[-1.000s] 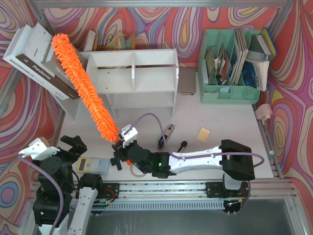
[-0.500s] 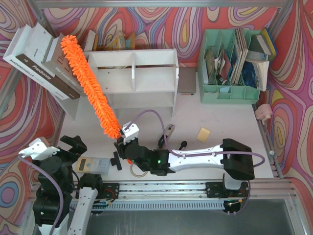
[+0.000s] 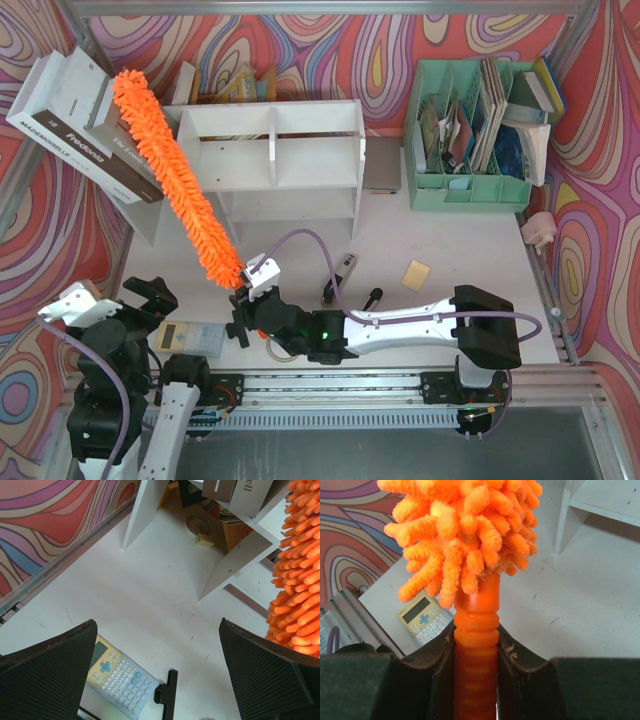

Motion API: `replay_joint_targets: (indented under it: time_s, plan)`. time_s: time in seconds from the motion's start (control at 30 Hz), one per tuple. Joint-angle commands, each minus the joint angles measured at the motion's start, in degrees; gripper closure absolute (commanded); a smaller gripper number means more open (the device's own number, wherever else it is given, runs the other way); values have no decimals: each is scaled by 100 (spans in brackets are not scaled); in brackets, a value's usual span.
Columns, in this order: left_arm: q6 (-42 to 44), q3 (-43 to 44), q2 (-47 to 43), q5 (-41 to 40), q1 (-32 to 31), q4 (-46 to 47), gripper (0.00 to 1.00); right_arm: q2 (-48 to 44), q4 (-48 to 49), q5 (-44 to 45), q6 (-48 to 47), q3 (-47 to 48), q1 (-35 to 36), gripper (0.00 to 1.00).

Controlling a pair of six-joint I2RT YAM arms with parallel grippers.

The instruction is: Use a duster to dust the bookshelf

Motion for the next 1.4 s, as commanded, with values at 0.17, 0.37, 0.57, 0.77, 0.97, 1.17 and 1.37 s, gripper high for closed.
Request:
replay_joint_targets:
  time_s: [0.17,0.37,0.57,0.77,0.97,1.17,1.37]
  plan:
    - [69,-48,-42,10,35,87,2,-45,-58,182,255,162,-37,100]
    - [75,-50,-49,13,35,97,2,-44,-131,-138,514,126,-171,100]
    - [85,-51,-22,46,35,96,2,-99,75,-213,205,105,-166,100]
    - [87,-52,-25,48,35,105,2,-314,955,-190,-533,-188,51,100]
    - [85,-46,4,56,34,105,2,-338,1164,-159,-683,-274,105,100]
    - [85,-53,14,56,35,105,2,-208,597,136,-102,-143,-5,100]
    - [85,-51,7,62,35,98,2,-164,228,67,256,-88,-145,100]
